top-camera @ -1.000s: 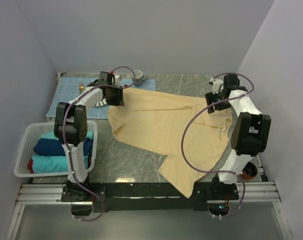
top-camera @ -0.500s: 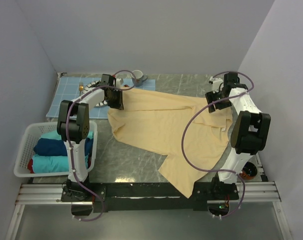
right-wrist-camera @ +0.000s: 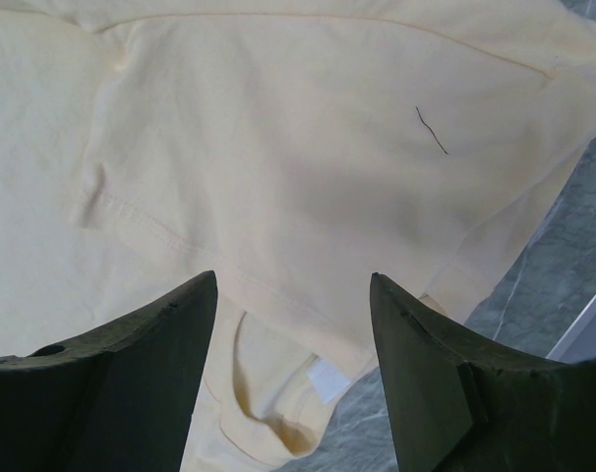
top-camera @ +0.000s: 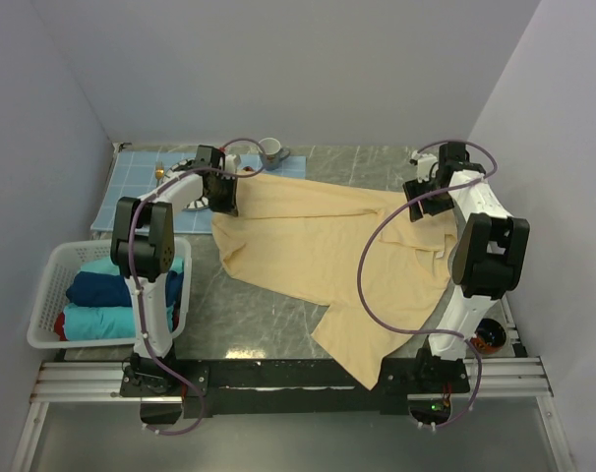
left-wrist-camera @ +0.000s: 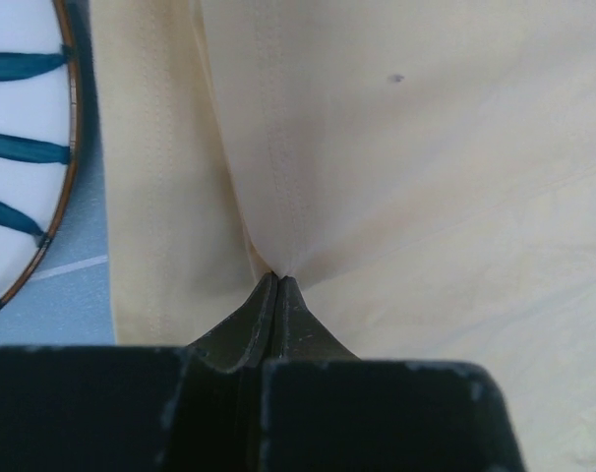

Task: Roll the t-shirts
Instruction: Fold the T-shirt at the center of the board.

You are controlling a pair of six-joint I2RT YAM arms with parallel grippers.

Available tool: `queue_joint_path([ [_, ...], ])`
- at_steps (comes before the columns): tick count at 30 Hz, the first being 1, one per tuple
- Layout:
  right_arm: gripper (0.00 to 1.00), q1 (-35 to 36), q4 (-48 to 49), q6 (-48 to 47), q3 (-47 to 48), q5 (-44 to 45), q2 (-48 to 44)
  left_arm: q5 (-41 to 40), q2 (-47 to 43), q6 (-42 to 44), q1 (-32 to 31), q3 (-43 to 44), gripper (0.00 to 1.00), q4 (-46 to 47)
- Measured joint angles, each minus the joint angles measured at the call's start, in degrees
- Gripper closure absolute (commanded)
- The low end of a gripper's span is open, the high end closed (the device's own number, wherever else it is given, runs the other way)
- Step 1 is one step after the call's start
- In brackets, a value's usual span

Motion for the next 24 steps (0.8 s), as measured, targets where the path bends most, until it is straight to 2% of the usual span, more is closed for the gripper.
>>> queue_joint_path([
  [13, 0.3, 0.0, 0.2, -0.3, -0.4, 0.0, 0.0, 0.0, -0.1, 8.3, 1.8, 8.0, 0.99, -6.1],
  [24, 0.32, -2.3, -1.6, -7.9, -7.9, -0.1, -1.7, 0.1, 0.2, 12.4, 1.8, 16.4, 0.99, -11.8],
])
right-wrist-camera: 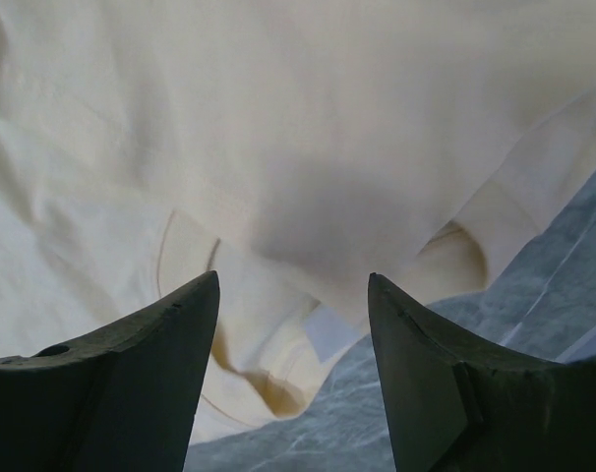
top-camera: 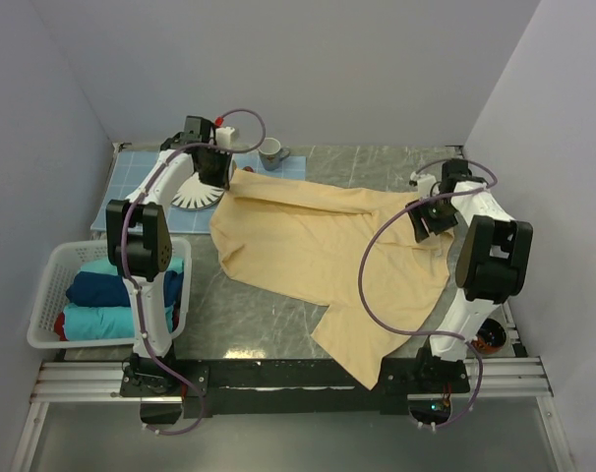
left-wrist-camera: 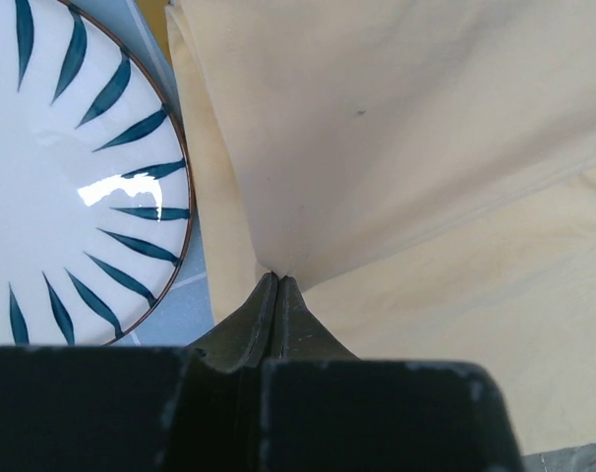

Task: Roll the t-shirts
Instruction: Fold the T-shirt at the center of the board.

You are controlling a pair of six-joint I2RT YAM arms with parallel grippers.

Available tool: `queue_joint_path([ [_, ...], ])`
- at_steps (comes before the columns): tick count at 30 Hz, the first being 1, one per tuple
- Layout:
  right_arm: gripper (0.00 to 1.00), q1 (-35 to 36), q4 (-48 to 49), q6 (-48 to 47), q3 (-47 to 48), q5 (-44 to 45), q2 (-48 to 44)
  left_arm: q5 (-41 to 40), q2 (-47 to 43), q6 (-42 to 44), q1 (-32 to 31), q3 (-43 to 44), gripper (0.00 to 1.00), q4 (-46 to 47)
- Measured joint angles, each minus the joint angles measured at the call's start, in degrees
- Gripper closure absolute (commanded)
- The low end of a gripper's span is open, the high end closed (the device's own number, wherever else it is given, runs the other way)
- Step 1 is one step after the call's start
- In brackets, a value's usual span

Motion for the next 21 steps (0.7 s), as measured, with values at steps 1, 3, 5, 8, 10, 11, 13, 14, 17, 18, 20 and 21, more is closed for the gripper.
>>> queue_joint_path([
  [1, 0.33, -0.5, -0.4, -0.9, -1.2, 0.1, -0.5, 0.0, 0.1, 0.0, 0.0, 0.0, 0.99, -0.1],
  [3, 0.35, -1.3, -1.1, -2.1, -2.6, 0.3, -1.0, 0.0, 0.7, 0.0, 0.0, 0.1, 0.99, -0.2],
  [5, 0.37, -2.2, -1.4, -2.5, -2.8, 0.4, -1.0, 0.0, 1.6, 0.0, 0.0, 0.1, 0.99, -0.5],
  [8, 0.41, -3.0, -1.5, -2.7, -2.5, 0.4, -0.9, 0.0, 2.5, 0.0, -0.1, 0.1, 0.99, -1.0],
  [10, 0.41, -3.4, -1.7, -2.7, -1.9, 0.4, -0.6, 0.0, 2.7, 0.0, -0.2, 0.1, 0.99, -1.5],
  [11, 0.41, -3.6, -1.8, -2.6, -1.6, 0.4, -0.4, 0.0, 2.7, 0.0, -0.2, 0.1, 0.99, -1.5],
  [13, 0.42, -3.9, -1.9, -2.6, -1.0, 0.3, 0.1, 0.0, 2.7, 0.0, -0.2, 0.1, 0.99, -1.4],
  [14, 0.42, -4.1, -2.2, -2.6, -0.4, 0.3, 0.5, 0.0, 2.7, 0.0, -0.2, 0.1, 0.99, -1.4],
  [17, 0.45, -4.7, -2.9, -2.3, 2.4, 0.0, 2.9, 0.0, 2.7, 0.0, -0.2, 0.1, 0.99, -1.5],
  [18, 0.47, -4.9, -3.0, -2.1, 3.5, -0.2, 4.0, 0.0, 2.7, 0.0, -0.2, 0.1, 0.99, -1.4],
  [20, 0.51, -5.4, -3.1, -1.5, 5.0, -0.5, 6.0, 0.0, 2.7, 0.0, -0.3, 0.1, 0.99, -1.5],
  [21, 0.54, -5.6, -3.3, -1.2, 5.6, -0.7, 6.7, 0.0, 2.7, 0.0, -0.3, 0.1, 0.99, -1.5],
])
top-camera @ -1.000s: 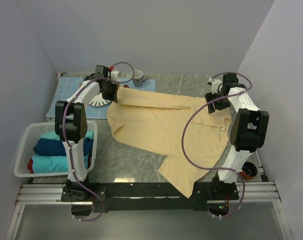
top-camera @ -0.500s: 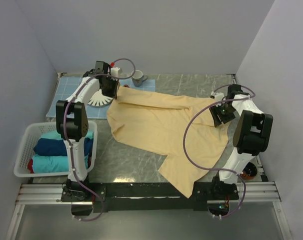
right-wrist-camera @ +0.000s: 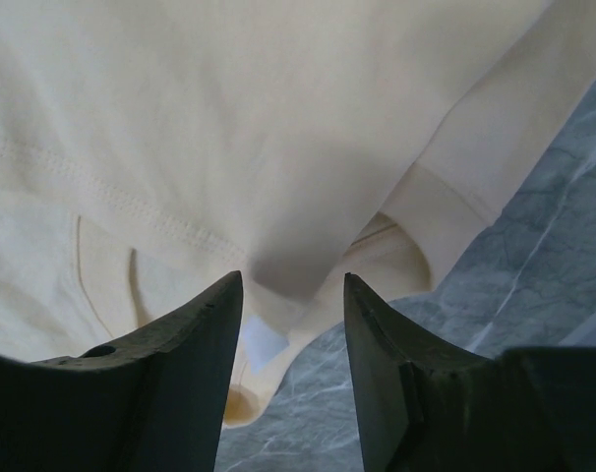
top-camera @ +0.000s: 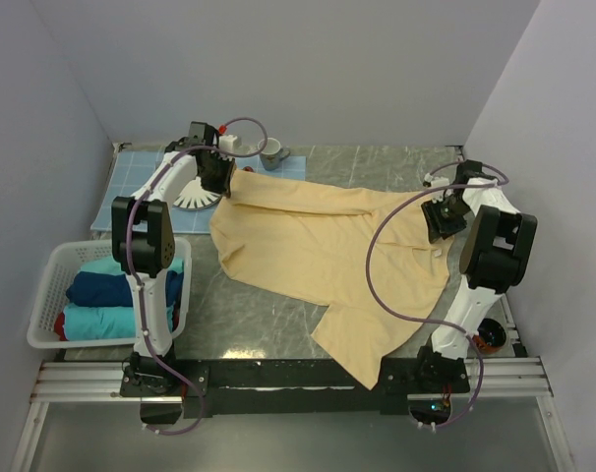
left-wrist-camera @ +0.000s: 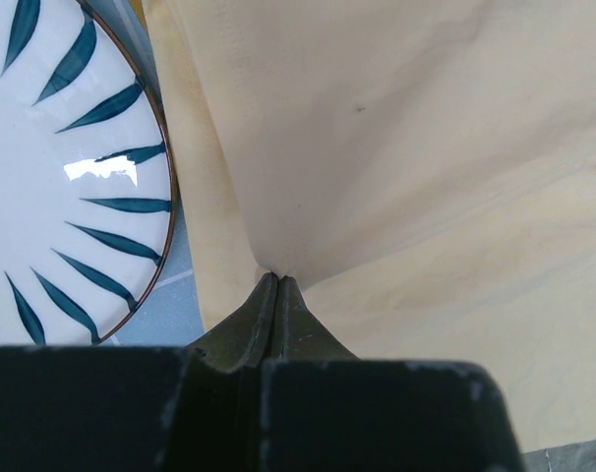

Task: Roll the t-shirts
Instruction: Fold the T-shirt at the center of the board.

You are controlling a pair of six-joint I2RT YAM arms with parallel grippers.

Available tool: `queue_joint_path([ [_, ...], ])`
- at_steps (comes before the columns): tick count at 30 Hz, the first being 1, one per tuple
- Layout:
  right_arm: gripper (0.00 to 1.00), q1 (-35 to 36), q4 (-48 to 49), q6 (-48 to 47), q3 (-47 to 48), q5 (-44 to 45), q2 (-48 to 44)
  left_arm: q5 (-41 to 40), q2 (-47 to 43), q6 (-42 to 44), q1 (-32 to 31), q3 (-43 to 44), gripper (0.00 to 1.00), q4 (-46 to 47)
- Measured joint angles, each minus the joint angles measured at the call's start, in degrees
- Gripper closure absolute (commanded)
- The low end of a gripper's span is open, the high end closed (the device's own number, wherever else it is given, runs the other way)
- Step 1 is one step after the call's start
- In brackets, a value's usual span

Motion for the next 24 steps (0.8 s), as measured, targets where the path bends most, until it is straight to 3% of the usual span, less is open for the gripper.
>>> queue_joint_path([
  [14, 0.59, -1.8, -8.2, 2.3, 5.2, -3.5, 5.9, -0.1, 0.0, 0.2, 0.0, 0.0, 0.99, -0.2],
  [24, 0.57, -3.3, -11.9, 5.3, 7.2, -4.1, 6.9, 0.0, 0.2, 0.2, 0.0, 0.4, 0.99, -0.1],
])
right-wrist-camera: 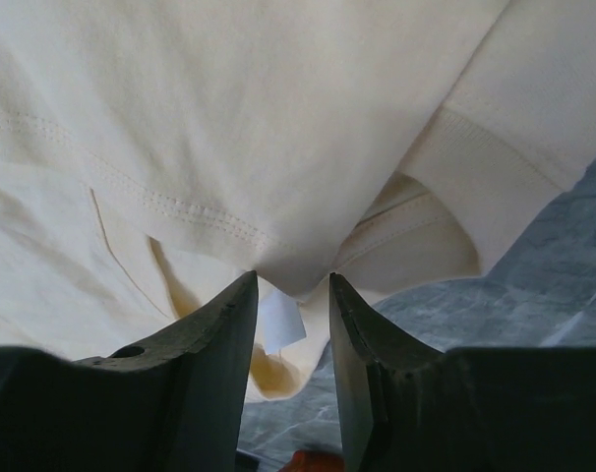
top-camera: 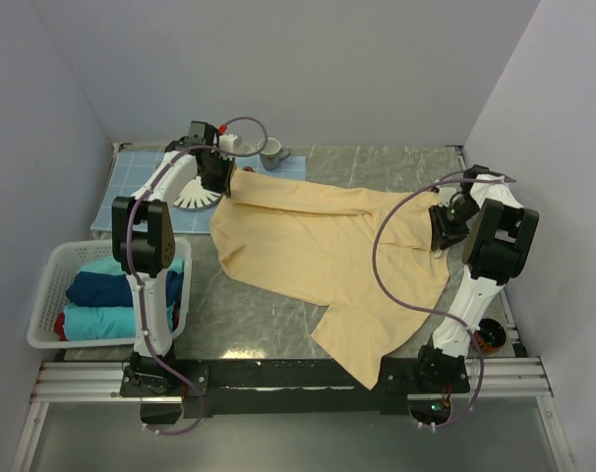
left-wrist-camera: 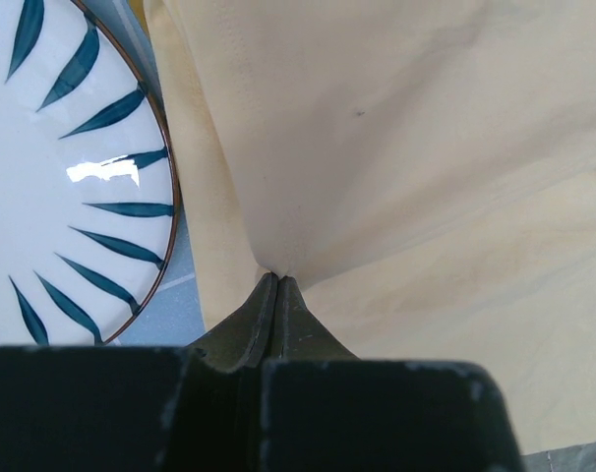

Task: Roll the t-shirts
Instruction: Fold the T-shirt at the center of the board.

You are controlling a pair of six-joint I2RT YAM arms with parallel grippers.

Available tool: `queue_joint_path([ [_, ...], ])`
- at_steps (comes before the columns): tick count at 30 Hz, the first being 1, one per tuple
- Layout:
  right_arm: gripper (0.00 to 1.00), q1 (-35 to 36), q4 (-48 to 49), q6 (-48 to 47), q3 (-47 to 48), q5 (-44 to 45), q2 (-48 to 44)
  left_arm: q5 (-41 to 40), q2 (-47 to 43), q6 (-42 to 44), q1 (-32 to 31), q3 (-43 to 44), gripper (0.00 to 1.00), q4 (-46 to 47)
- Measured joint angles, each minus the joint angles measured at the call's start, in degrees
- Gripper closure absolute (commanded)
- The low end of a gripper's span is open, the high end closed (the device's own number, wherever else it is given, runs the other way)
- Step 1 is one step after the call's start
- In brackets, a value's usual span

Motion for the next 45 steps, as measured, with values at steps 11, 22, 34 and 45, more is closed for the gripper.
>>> queue_joint_path([
  [11, 0.85, 0.0, -1.7, 1.4, 3.0, -0.9, 3.1, 0.0, 0.6, 0.0, 0.0, 0.2, 0.99, 0.0],
  [22, 1.0, -0.3, -4.6, 1.1, 4.1, -1.8, 2.2, -0.9, 0.6, 2.3, -0.1, 2.0, 0.99, 0.0],
  [34, 1.0, -2.3, -10.2, 0.3, 8.8, -5.9, 1.4, -1.0, 0.8, 7.6, -0.1, 8.1, 0.99, -0.2],
  [45, 1.0, -3.4, -15.9, -3.0, 13.0, -12.8, 0.0, -1.2, 2.8, 15.5, -0.1, 13.5, 0.99, -1.2],
])
